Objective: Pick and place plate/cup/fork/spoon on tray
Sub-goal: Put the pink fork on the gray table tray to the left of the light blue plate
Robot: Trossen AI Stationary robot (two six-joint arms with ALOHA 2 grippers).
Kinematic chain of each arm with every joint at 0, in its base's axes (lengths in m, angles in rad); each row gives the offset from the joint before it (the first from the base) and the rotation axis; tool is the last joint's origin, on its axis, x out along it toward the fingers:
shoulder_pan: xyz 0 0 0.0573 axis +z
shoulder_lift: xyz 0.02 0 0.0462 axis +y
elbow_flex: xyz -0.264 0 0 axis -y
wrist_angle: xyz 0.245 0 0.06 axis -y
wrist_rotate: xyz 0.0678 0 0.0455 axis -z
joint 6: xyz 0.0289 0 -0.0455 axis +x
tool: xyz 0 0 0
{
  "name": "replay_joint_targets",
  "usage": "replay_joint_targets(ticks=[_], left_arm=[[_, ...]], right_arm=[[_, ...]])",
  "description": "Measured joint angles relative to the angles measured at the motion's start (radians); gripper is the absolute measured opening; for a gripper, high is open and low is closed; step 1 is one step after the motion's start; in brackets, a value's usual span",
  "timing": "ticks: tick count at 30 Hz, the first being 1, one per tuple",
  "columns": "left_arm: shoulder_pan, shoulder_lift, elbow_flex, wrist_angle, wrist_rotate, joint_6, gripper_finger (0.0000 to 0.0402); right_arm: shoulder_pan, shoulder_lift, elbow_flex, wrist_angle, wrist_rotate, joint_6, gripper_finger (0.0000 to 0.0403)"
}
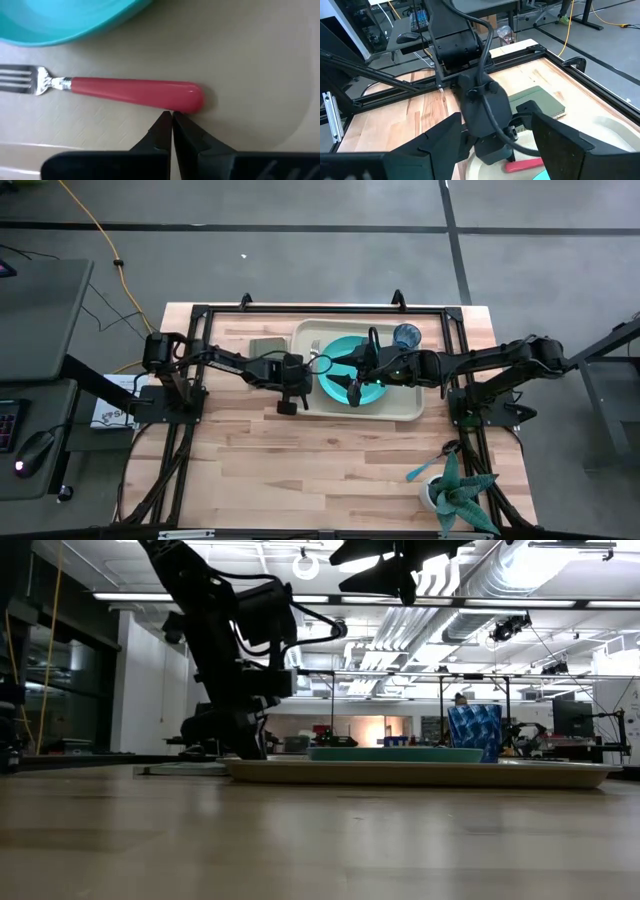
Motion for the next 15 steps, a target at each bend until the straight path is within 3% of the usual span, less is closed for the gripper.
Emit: replay_joint_targets(ticks=[15], left_arm=[[-0.038, 0.000, 0.000, 0.050, 0.030, 0.000, 0.0000]], right_arm=[[0.000, 0.000, 0.000, 0.000, 0.000, 0.000, 0.0233]])
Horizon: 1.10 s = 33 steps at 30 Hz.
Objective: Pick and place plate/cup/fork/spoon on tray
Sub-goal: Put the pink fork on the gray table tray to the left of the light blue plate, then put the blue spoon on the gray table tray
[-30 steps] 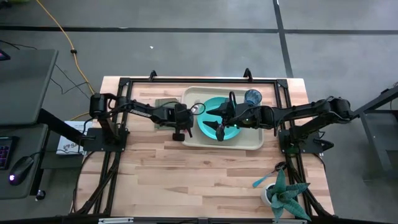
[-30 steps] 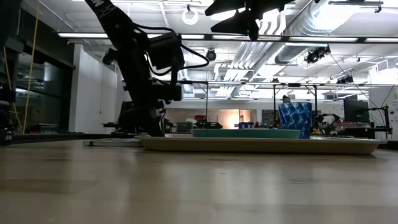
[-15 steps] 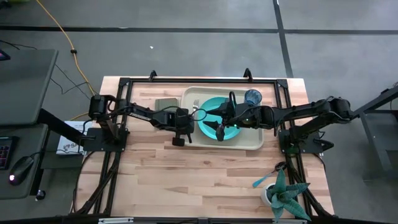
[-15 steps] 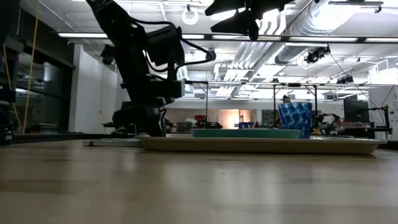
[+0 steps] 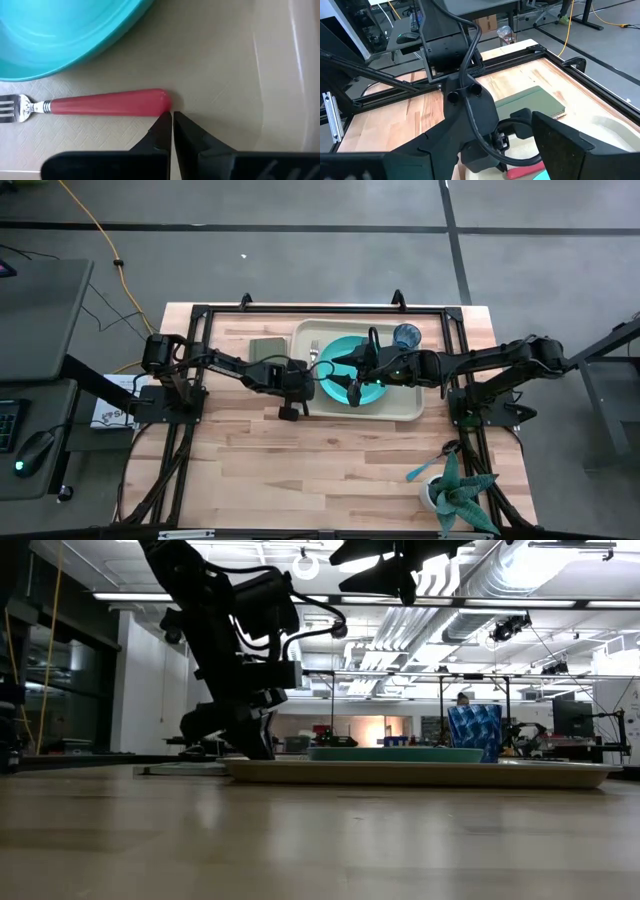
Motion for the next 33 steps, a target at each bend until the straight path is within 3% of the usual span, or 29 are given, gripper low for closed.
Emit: replay_joint_targets(ticks=[14, 21, 24, 29, 33], left_arm=[[-0.006, -0.007, 0.000, 0.006, 0.053, -0.010, 0.0000], [-0.038, -0.189, 0.022, -0.185, 0.085, -0.105, 0.0000], [-0.054, -0.336, -0.044, -0.081, 0.135, -0.149, 0.0000], [-0.126, -0.568, -0.226, 0.275, 0.169, -0.200, 0.0000], [-0.207, -0.676, -0.352, 0.563, 0.165, -0.226, 0.0000]], right_arm=[[0.000, 0.000, 0.000, 0.000, 0.000, 0.007, 0.0233], [0.000, -0.037, 0.000, -0.061, -0.061, 0.003, 0.0233], [0.009, -0.091, 0.000, -0.171, -0.088, 0.034, 0.0233], [0.071, -0.171, 0.000, -0.414, -0.077, 0.123, 0.0233], [0.143, -0.183, 0.000, -0.588, -0.073, 0.247, 0.0233]])
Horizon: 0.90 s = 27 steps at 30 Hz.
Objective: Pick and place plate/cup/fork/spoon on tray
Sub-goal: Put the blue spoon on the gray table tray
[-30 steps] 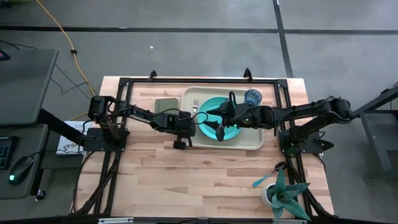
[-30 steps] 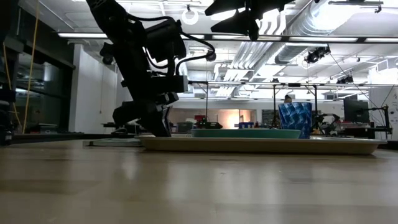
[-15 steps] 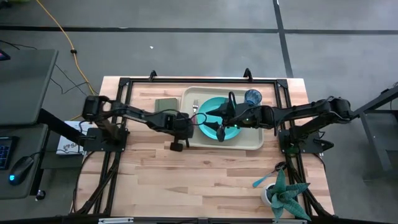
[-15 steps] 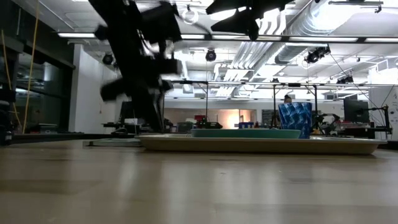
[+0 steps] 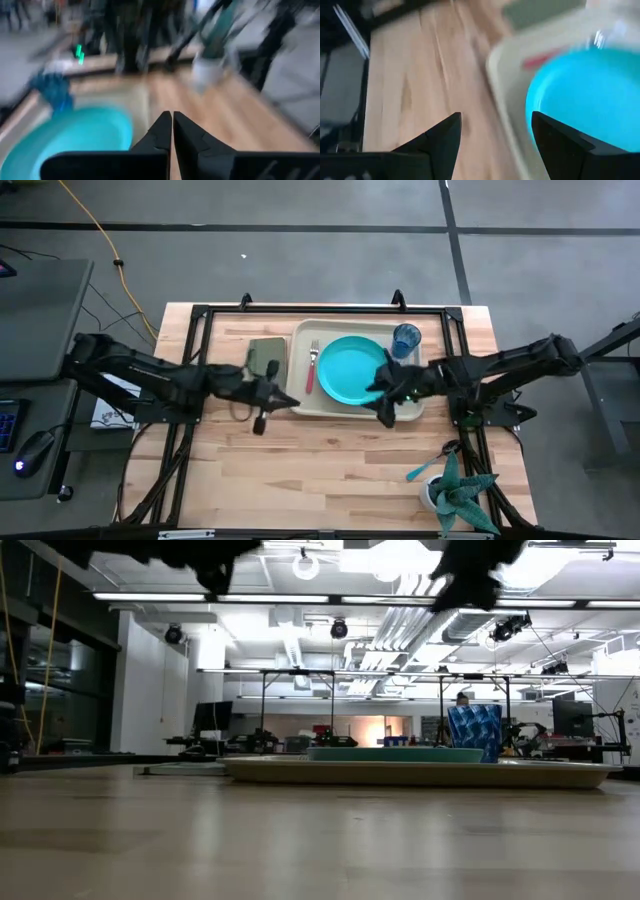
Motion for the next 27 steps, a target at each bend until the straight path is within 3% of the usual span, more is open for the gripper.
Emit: replay_joint_targets(ticks=[5, 15, 20, 27], left_arm=[[-0.093, -0.054, -0.052, 0.146, -0.019, 0.013, 0.0000], [-0.166, -0.061, -0.052, 0.166, -0.073, 0.061, 0.0000], [-0.167, -0.060, -0.052, 0.166, -0.081, 0.061, 0.0000], [-0.167, -0.060, -0.052, 0.166, -0.082, 0.053, 0.0000]], right_arm=[[0.103, 0.032, 0.000, -0.156, -0.063, 0.214, 0.0233], [0.387, 0.265, 0.000, -0.366, -0.305, 0.817, 0.0233], [0.450, 0.412, 0.000, -0.485, -0.454, 0.861, 0.0233], [0.451, 0.501, 0.000, -0.583, -0.474, 0.889, 0.0233]])
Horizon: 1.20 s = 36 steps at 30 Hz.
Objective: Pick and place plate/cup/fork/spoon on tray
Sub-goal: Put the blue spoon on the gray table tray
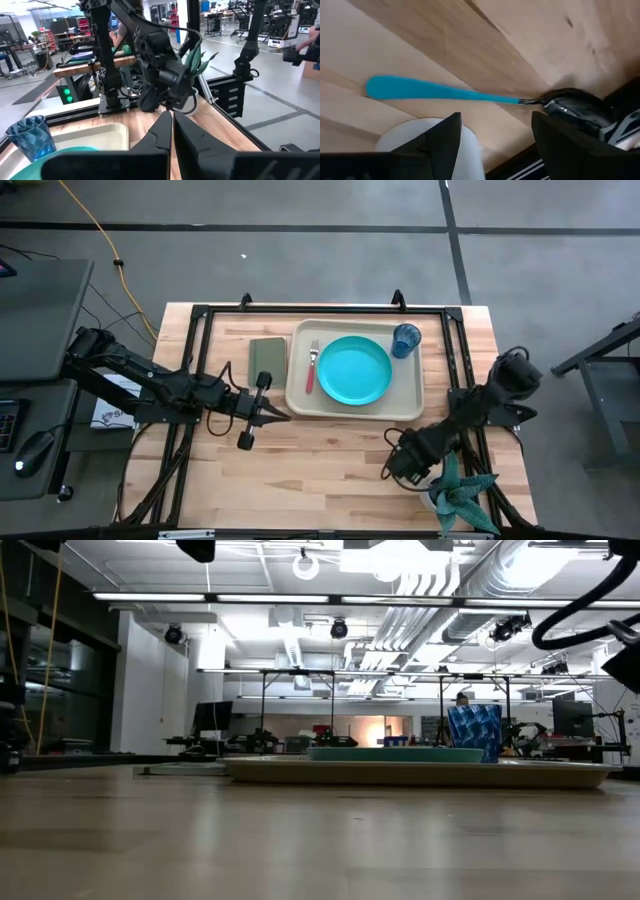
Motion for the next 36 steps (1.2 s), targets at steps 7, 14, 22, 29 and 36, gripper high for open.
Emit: replay_joint_targets(ticks=[7, 14, 22, 29, 36], left_arm=[[0.000, 0.000, 0.000, -0.001, 0.000, 0.000, 0.0000], [0.000, 0.000, 0.000, -0.002, 0.000, 0.000, 0.0000], [0.000, 0.000, 0.000, -0.002, 0.000, 0.000, 0.0000], [0.000, 0.001, 0.000, -0.002, 0.000, 0.000, 0.0000], [0.000, 0.001, 0.000, -0.002, 0.000, 0.000, 0.0000]], right_arm=[[0.007, 0.013, 0.000, 0.058, -0.061, 0.010, 0.0233], [0.020, 0.048, -0.016, 0.073, -0.047, 0.021, 0.0233], [0.026, 0.116, -0.015, 0.066, -0.024, -0.034, 0.0233], [-0.012, 0.120, -0.014, 0.118, 0.054, -0.055, 0.0233], [-0.076, 0.120, -0.014, 0.139, 0.092, -0.167, 0.0233]])
